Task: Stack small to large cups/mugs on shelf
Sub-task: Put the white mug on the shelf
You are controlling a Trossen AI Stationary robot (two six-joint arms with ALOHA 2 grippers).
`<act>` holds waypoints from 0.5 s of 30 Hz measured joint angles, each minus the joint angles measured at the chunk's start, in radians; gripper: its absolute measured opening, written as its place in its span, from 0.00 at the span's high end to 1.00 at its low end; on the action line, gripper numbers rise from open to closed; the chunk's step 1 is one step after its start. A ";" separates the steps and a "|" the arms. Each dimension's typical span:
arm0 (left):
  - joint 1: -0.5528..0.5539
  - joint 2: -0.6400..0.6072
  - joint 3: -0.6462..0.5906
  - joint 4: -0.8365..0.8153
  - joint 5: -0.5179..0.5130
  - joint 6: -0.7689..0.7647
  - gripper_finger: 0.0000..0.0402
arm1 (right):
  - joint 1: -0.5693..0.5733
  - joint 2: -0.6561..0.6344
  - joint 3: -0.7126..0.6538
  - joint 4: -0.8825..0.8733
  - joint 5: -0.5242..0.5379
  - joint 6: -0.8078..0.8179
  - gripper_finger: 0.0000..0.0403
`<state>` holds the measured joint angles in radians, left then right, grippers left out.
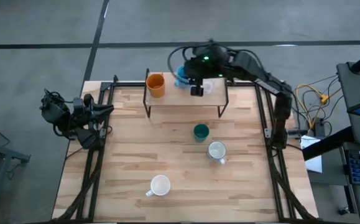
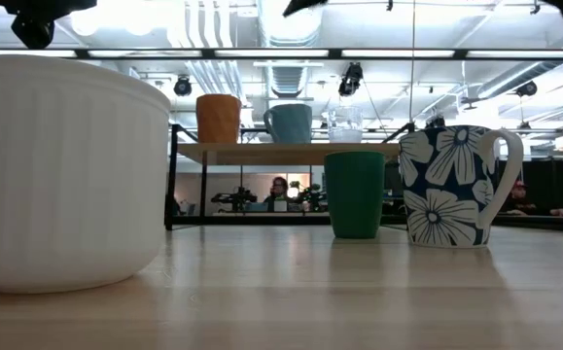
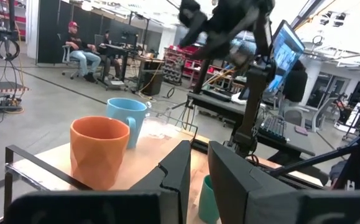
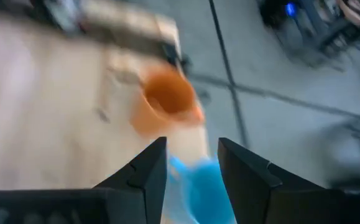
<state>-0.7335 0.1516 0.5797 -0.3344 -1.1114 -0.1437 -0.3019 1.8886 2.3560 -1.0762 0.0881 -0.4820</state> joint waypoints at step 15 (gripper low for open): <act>0.000 0.000 0.024 -0.076 0.158 0.022 0.89 | 0.229 -0.109 -0.007 -0.302 0.118 0.700 0.69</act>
<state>-0.7335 0.1516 0.6041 -0.4104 -0.9539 -0.1214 -0.0726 1.7795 2.3489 -1.3780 0.2065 0.2184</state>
